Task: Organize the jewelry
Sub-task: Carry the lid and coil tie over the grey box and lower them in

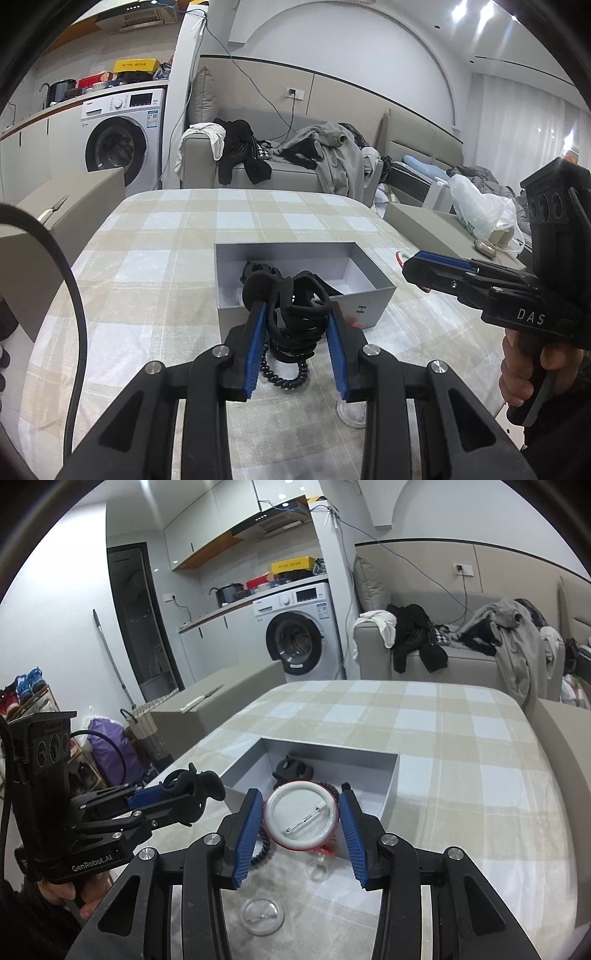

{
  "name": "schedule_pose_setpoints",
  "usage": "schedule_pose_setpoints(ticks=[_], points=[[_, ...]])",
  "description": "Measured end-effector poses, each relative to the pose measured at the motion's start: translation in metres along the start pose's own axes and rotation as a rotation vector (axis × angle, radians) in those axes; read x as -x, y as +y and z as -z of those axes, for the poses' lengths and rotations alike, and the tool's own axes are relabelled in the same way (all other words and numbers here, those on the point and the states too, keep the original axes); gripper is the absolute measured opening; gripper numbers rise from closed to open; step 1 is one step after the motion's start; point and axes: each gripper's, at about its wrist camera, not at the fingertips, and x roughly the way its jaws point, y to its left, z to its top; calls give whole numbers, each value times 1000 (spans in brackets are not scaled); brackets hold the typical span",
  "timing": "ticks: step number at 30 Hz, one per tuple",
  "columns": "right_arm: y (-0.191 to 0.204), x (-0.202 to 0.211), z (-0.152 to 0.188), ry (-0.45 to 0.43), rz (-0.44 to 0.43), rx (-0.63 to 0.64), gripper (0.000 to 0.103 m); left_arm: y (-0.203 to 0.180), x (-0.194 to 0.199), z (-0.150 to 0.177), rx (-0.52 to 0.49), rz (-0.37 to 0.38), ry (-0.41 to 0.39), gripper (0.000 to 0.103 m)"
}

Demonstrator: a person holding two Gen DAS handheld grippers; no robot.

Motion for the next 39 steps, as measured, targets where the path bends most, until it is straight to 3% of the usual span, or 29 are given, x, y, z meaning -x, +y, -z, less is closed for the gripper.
schedule_pose_setpoints(ticks=[10, 39], points=[[-11, -6, -5, -27, -1, -52, 42, 7, -7, -8, -7, 6, -18, 26], [-29, -49, -5, 69, -19, -100, 42, 11, -50, -20, -6, 28, 59, 26]])
